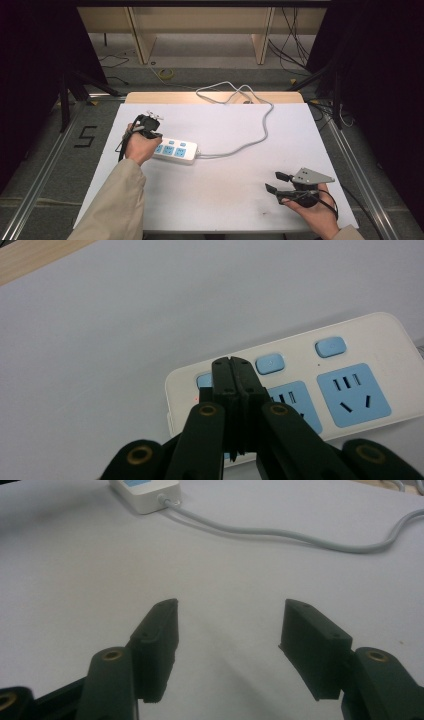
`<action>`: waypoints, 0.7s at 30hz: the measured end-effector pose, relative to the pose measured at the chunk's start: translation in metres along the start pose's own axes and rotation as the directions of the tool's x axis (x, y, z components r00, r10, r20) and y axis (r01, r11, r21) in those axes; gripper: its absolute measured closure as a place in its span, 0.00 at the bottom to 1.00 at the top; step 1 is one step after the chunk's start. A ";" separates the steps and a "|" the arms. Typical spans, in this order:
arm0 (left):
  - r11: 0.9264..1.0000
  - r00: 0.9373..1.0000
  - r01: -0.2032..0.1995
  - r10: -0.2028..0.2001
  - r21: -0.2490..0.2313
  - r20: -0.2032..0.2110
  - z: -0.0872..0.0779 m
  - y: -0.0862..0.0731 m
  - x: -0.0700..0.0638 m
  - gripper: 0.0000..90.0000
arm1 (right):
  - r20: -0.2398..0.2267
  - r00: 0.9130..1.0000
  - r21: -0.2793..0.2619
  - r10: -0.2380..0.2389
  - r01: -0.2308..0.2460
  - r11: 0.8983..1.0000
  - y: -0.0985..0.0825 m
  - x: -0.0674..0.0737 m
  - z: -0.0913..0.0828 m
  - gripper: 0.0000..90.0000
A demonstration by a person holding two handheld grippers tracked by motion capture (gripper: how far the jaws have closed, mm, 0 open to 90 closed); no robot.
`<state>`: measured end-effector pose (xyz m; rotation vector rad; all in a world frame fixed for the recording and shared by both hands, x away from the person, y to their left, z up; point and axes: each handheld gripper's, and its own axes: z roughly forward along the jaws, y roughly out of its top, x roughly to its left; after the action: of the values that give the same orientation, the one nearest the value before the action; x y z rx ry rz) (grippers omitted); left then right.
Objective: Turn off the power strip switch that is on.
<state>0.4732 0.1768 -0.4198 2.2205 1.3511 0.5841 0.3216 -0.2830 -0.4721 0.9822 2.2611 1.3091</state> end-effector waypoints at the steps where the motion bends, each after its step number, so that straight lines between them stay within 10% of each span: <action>1: 1.000 1.000 0.000 0.000 0.002 0.000 0.000 0.000 0.000 1.00 | -0.001 1.000 0.000 0.000 0.000 1.000 0.000 0.000 0.000 0.45; 21: 1.000 1.000 0.003 -0.003 0.031 -0.002 0.007 0.006 0.005 1.00 | -0.004 1.000 0.006 -0.004 0.004 1.000 0.000 0.000 0.000 0.45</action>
<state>0.4833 0.1779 -0.4211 2.2428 1.3730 0.5689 0.3220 -0.2832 -0.4725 0.9778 2.2696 1.3049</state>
